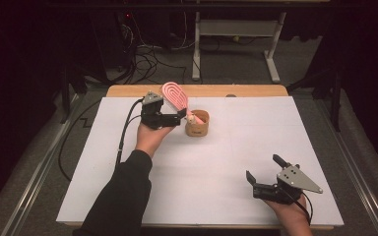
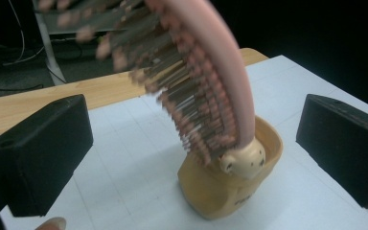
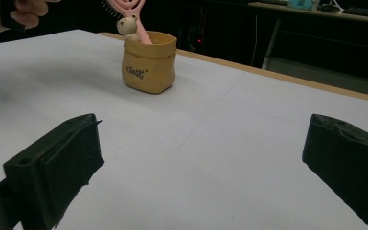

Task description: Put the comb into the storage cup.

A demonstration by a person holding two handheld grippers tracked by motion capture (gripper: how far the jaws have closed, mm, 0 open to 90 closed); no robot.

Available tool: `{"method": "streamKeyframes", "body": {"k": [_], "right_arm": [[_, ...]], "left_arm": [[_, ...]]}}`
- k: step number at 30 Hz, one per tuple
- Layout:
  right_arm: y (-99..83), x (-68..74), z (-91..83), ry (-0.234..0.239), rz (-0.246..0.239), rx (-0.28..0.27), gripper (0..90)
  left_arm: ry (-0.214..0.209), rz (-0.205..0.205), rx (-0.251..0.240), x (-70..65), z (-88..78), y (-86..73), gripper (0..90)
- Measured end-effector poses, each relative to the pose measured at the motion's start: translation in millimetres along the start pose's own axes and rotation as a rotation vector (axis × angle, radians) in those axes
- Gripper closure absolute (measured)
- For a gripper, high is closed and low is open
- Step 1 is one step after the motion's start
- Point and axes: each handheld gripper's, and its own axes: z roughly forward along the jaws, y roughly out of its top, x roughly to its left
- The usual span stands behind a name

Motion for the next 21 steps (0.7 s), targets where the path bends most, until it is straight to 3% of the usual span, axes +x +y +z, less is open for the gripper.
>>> {"method": "streamKeyframes", "body": {"k": [12,16,21], "right_arm": [[-1.6,1.2,1.2,0.000,-0.006,0.011,0.1],[-1.9,1.2,0.2,-0.001,-0.005,0.011,0.1],[-3.2,0.1,-1.2,-0.003,0.000,0.013,0.1]], "left_arm": [[-0.028,0.023,-0.023,-5.1,-26.0,-39.2,0.0],[-0.013,0.041,-0.024,-9.6,-39.8,-53.9,0.0],[-0.026,0.055,-0.032,-12.1,-59.3,-72.9,0.0]]}}
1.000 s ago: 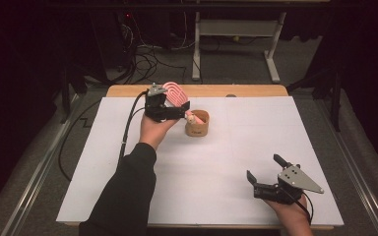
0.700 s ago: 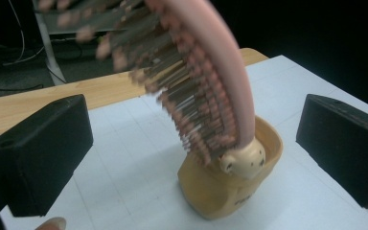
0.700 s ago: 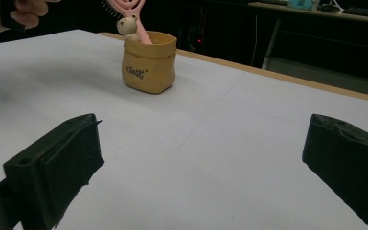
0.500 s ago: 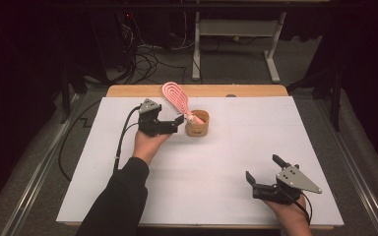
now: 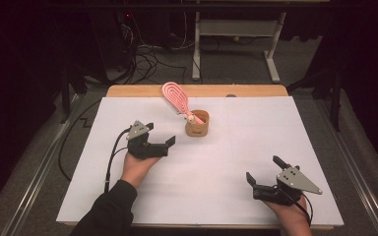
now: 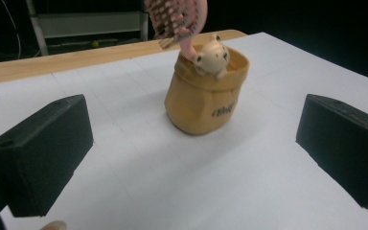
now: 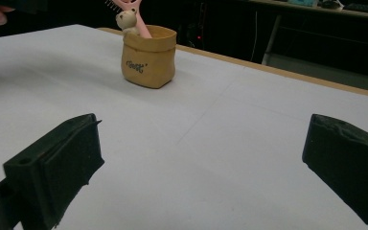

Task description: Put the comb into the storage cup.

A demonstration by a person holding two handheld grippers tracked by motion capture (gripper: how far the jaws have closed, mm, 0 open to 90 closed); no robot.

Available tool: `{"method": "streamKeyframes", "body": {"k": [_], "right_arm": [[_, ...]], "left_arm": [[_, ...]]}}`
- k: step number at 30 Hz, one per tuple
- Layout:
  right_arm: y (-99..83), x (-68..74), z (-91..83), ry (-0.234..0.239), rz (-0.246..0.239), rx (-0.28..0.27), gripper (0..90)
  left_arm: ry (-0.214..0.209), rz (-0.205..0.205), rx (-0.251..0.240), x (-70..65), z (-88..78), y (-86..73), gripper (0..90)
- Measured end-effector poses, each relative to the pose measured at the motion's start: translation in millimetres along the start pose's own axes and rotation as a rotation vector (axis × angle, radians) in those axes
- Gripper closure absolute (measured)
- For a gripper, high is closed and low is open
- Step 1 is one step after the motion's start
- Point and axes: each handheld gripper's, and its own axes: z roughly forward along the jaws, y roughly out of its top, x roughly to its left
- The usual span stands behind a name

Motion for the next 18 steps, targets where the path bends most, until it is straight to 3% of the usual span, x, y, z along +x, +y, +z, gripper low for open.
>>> {"method": "streamKeyframes", "body": {"k": [12,15,18], "right_arm": [[-1.2,-3.6,-1.3,-0.010,0.018,-0.009,0.1],[-0.8,-3.9,-1.7,-0.015,0.023,-0.006,0.1],[0.4,-2.6,-3.2,-0.023,0.020,-0.007,0.1]], "left_arm": [[0.014,0.052,-0.029,-11.5,-77.9,-41.2,0.0],[0.032,0.068,-0.039,-9.6,-96.4,-53.6,0.0],[0.047,0.060,-0.041,-4.8,-112.6,-60.3,0.0]]}}
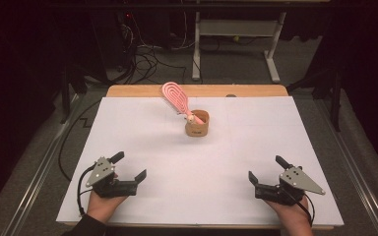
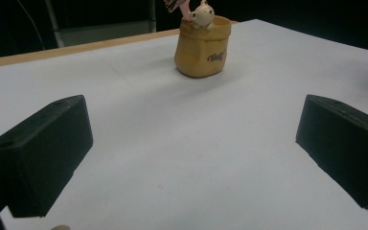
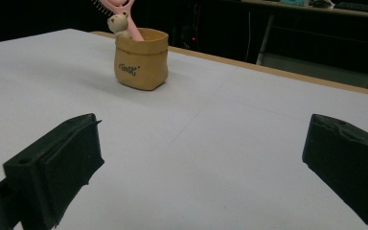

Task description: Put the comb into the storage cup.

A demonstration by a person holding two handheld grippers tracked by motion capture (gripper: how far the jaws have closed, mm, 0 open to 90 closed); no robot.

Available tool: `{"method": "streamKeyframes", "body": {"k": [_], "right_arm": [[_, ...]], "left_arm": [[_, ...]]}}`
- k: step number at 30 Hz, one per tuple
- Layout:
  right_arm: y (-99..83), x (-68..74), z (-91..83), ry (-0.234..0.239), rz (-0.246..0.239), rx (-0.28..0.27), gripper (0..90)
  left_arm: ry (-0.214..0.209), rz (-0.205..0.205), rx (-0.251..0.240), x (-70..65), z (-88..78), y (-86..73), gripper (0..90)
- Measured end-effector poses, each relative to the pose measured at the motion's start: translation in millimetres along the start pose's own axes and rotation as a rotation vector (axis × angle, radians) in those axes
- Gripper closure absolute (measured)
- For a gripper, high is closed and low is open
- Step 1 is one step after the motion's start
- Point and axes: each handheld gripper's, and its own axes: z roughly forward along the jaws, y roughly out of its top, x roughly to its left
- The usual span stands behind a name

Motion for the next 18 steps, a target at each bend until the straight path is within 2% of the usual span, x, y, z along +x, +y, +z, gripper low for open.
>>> {"method": "streamKeyframes", "body": {"k": [3,7,9,13,18], "right_arm": [[0.3,0.5,-1.8,-0.012,0.000,-0.001,0.1],[-0.7,0.2,-7.3,-0.030,0.015,-0.005,0.1],[-1.5,0.2,-11.3,-0.037,0.018,-0.006,0.1],[-2.3,-0.3,-15.4,-0.041,0.023,-0.013,0.1],[-3.1,-1.5,-13.4,-0.030,0.018,-0.011,0.1]], "left_arm": [[-0.016,-0.043,-0.036,3.5,-10.7,-0.4,0.0],[-0.023,-0.033,-0.081,5.5,-14.8,1.7,0.0],[-0.029,-0.037,-0.077,7.7,-11.3,-0.7,0.0],[-0.051,-0.051,-0.022,12.3,-1.8,-5.3,0.0],[-0.039,-0.021,-0.027,7.4,-2.3,-3.5,0.0]]}}
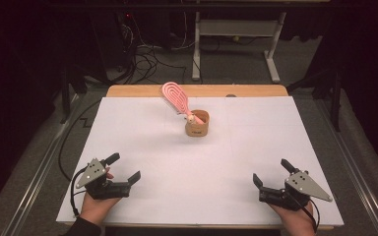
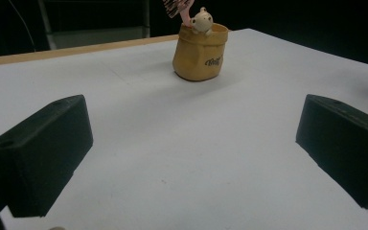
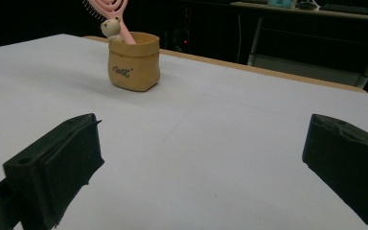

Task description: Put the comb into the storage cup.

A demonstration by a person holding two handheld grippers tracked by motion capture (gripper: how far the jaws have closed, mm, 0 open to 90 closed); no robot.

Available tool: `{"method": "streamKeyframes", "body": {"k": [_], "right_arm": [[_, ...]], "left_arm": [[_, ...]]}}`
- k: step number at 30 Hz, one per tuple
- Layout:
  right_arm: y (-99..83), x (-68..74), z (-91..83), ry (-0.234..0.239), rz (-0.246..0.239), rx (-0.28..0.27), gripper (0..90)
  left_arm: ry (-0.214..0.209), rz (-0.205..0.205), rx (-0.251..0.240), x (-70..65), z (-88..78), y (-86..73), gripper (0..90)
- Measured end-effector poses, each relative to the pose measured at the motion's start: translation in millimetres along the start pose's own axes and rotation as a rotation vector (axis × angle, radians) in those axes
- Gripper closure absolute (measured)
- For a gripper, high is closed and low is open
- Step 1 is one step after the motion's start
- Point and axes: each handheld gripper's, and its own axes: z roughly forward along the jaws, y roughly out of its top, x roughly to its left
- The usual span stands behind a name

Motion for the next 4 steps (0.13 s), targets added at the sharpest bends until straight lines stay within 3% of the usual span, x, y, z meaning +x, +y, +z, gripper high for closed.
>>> {"method": "streamKeyframes", "body": {"k": [4], "right_arm": [[-1.3,0.2,2.7,0.011,-0.012,0.007,0.0]], "left_arm": [[0.016,-0.010,0.005,2.2,0.1,-0.7,0.0]]}}
